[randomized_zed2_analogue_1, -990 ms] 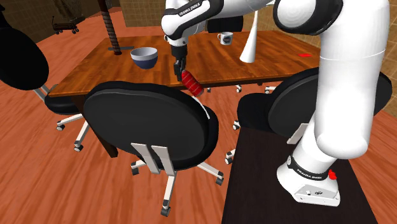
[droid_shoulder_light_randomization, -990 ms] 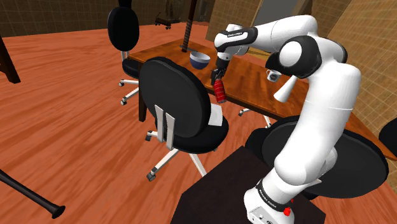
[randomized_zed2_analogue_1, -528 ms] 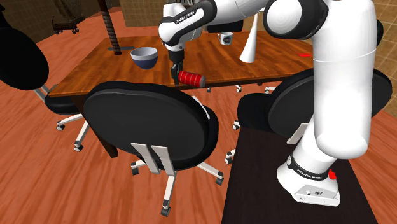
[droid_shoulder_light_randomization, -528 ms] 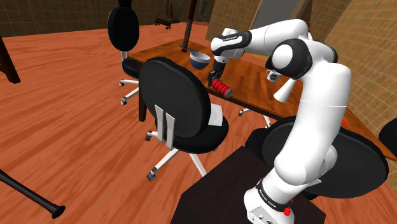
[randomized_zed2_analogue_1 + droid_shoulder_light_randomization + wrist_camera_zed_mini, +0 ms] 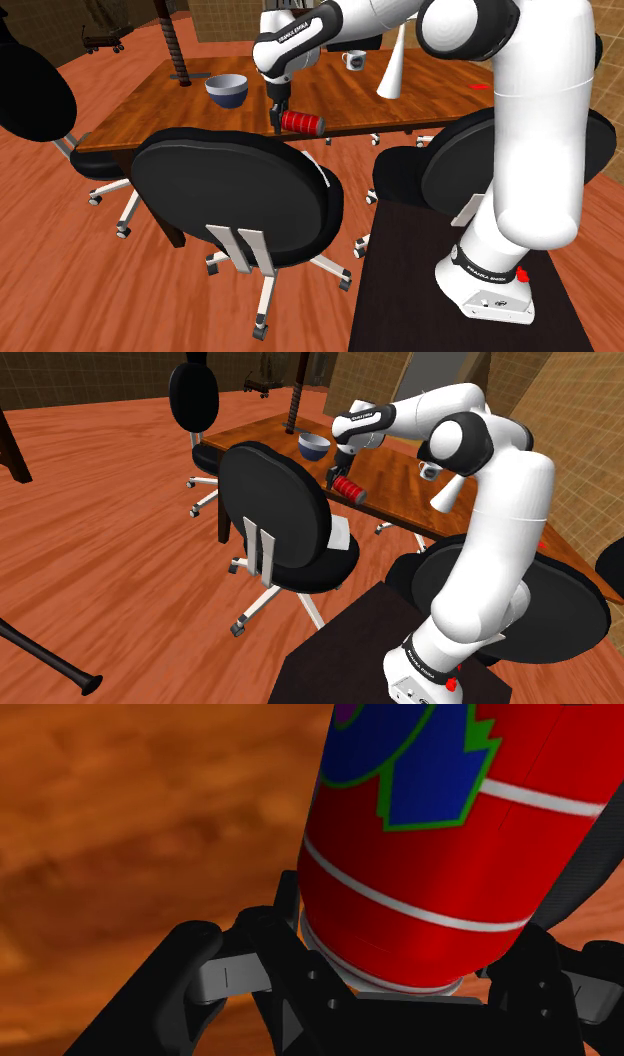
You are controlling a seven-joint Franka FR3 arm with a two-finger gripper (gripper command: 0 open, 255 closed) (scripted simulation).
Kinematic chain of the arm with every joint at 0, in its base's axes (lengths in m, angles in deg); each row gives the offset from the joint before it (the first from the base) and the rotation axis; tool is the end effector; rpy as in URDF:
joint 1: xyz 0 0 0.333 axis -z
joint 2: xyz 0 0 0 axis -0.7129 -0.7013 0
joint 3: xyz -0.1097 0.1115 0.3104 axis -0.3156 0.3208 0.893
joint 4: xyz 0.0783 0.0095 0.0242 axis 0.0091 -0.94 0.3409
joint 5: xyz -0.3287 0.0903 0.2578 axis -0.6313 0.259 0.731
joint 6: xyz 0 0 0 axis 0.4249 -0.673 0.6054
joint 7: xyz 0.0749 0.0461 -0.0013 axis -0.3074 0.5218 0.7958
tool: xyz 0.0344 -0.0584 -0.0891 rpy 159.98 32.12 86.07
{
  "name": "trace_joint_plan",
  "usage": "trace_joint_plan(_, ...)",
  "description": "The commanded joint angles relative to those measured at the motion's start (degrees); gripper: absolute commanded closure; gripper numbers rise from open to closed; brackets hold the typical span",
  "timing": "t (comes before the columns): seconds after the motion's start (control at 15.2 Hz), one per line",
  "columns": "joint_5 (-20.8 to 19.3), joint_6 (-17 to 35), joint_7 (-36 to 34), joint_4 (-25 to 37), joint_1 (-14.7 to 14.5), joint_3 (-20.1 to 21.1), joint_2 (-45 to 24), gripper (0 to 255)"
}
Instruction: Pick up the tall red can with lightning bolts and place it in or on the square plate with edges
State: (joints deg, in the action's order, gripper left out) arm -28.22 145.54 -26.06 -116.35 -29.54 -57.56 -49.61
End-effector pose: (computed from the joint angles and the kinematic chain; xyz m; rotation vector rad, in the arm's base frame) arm 0.6553 -0.2787 0.3886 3.1159 0.2251 0.0783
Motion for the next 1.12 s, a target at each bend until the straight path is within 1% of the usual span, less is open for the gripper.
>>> trace_joint_plan(0.0, 0.20, 1.71, 0.24, -0.99, 0.22, 0.12, -3.81, 255)
trace_joint_plan(0.4, 0.55, 5.75, 0.46, -2.47, 0.56, 0.60, -6.38, 255)
trace_joint_plan(0.92, 0.24, 5.77, 0.27, -2.48, 1.00, 1.10, -6.35, 255)
trace_joint_plan(0.99, 0.41, 5.88, -0.04, -0.59, 0.89, 1.29, -8.38, 0)
trace_joint_plan(1.06, 0.21, 6.92, 0.49, -4.87, 1.01, 1.05, -5.16, 0)
